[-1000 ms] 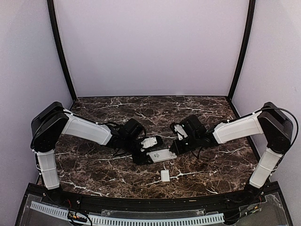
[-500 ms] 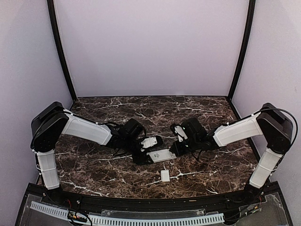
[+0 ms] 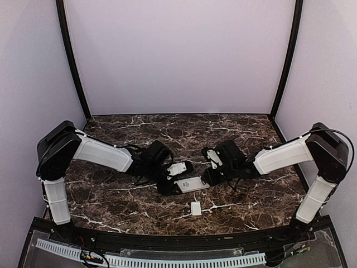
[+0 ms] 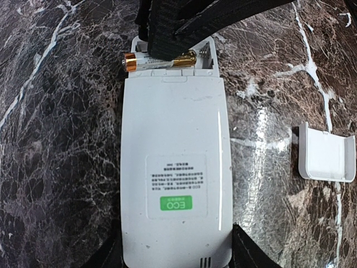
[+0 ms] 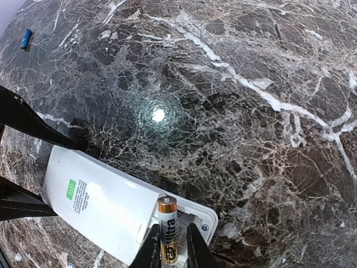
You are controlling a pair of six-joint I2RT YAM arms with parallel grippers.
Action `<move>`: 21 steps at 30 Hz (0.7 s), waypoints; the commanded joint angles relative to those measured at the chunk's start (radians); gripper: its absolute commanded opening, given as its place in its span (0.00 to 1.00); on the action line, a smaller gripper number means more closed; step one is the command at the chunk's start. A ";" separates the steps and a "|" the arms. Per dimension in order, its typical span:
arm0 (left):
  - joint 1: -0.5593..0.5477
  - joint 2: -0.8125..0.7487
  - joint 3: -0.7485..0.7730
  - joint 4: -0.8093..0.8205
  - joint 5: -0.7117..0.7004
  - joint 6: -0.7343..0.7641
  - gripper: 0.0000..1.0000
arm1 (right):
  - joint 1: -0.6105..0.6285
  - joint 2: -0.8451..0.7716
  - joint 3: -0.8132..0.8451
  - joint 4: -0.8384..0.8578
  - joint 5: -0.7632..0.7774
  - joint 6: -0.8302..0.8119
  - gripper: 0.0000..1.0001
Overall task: Load the batteries into the remote control
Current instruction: Place the battery in the battery compartment.
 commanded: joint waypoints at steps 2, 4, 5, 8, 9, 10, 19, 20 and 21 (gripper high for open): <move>-0.015 -0.003 -0.013 -0.076 0.022 -0.006 0.49 | 0.000 -0.032 0.017 -0.091 0.043 -0.033 0.16; -0.016 -0.003 -0.014 -0.075 0.023 -0.006 0.49 | 0.000 -0.034 0.038 -0.108 0.035 -0.049 0.16; -0.016 -0.003 -0.014 -0.074 0.023 -0.005 0.49 | 0.000 -0.032 0.050 -0.118 0.032 -0.057 0.16; -0.016 -0.002 -0.014 -0.074 0.024 -0.003 0.49 | 0.000 -0.028 0.079 -0.137 0.017 -0.077 0.16; -0.016 -0.002 -0.015 -0.074 0.025 -0.003 0.49 | 0.000 -0.028 0.088 -0.141 0.011 -0.080 0.16; -0.016 -0.001 -0.015 -0.074 0.026 -0.003 0.49 | 0.000 -0.028 0.097 -0.143 0.000 -0.083 0.17; -0.016 0.001 -0.013 -0.074 0.030 -0.001 0.51 | -0.001 0.045 0.180 -0.189 -0.038 -0.102 0.24; -0.016 0.001 -0.014 -0.075 0.031 -0.001 0.51 | -0.001 0.058 0.191 -0.199 -0.035 -0.103 0.24; -0.016 0.001 -0.014 -0.076 0.030 -0.001 0.51 | -0.001 0.068 0.200 -0.207 -0.034 -0.104 0.24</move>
